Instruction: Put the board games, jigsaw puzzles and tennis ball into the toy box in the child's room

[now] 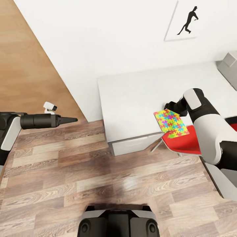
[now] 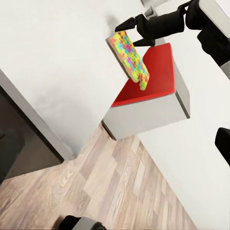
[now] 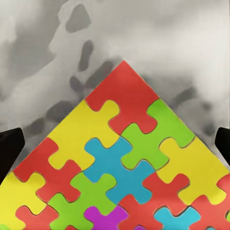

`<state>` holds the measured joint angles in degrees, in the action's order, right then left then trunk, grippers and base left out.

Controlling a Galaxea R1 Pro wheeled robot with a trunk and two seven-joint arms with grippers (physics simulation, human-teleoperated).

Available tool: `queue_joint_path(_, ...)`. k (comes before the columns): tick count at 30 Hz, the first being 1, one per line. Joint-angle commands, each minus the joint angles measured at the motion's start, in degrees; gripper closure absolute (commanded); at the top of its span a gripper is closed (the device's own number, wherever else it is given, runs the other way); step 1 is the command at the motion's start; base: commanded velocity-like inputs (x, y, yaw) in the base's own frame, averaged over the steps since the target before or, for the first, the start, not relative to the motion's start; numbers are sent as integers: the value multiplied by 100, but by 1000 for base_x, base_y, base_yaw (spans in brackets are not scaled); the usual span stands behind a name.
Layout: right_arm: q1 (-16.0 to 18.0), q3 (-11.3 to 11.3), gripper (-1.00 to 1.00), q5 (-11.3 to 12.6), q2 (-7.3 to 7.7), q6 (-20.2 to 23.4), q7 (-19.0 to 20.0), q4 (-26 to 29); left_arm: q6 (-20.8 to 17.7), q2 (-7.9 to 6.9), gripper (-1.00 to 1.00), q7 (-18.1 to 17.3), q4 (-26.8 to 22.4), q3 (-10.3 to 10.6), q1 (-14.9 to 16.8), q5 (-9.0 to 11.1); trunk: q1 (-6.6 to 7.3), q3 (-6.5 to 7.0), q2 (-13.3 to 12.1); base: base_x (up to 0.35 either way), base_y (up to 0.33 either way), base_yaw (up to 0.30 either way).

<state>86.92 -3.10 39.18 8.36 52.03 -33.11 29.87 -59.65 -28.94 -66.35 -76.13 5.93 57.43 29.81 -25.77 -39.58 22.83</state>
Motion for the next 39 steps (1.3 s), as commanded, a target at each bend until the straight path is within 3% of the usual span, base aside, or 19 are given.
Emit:
queue_joint_path(1,5,-7,-100,63,-1,8,-56,6,-29,-5,-100,-9,2,10,5,11,-1,-8,10,-172,97,0)
queue_joint_path(39,94,-32,-100,51,-18,-11,-125,40,-29,-9,-100,-9,2,10,5,16,-1,-8,10,-18,10,0)
